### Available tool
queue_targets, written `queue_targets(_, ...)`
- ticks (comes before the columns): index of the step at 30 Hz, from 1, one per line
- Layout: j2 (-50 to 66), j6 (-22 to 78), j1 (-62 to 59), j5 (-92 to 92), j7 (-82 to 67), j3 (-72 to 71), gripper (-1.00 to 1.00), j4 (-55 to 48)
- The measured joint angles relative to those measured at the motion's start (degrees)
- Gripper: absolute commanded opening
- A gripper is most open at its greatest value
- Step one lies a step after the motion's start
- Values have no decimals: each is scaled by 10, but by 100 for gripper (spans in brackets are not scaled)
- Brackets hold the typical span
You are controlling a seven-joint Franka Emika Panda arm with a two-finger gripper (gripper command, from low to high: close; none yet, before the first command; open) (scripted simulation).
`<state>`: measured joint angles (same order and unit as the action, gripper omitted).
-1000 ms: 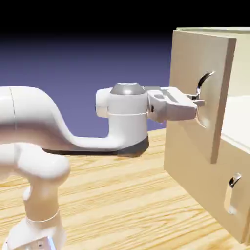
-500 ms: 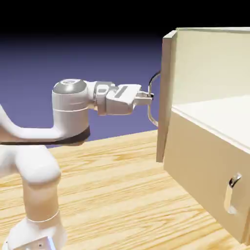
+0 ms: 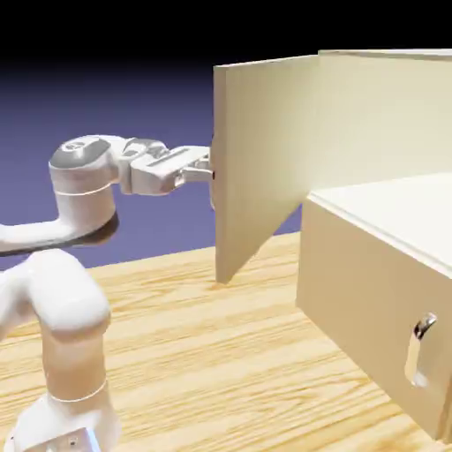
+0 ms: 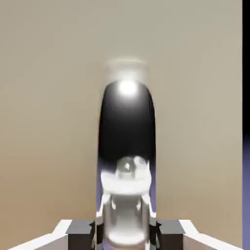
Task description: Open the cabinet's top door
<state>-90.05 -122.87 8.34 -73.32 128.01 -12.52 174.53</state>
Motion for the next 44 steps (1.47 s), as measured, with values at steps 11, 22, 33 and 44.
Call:
queue_targets(11,-76,-113,-157,210,-95,-132,-100,9)
queue_targets(22,-44,148,-117,391,-93,-358,-100,-114)
queue_targets(33,5,374,-254,497,-99,-498,-100,-342)
queue_targets(44,23,550,-421,533,-125,-558,-100,-570)
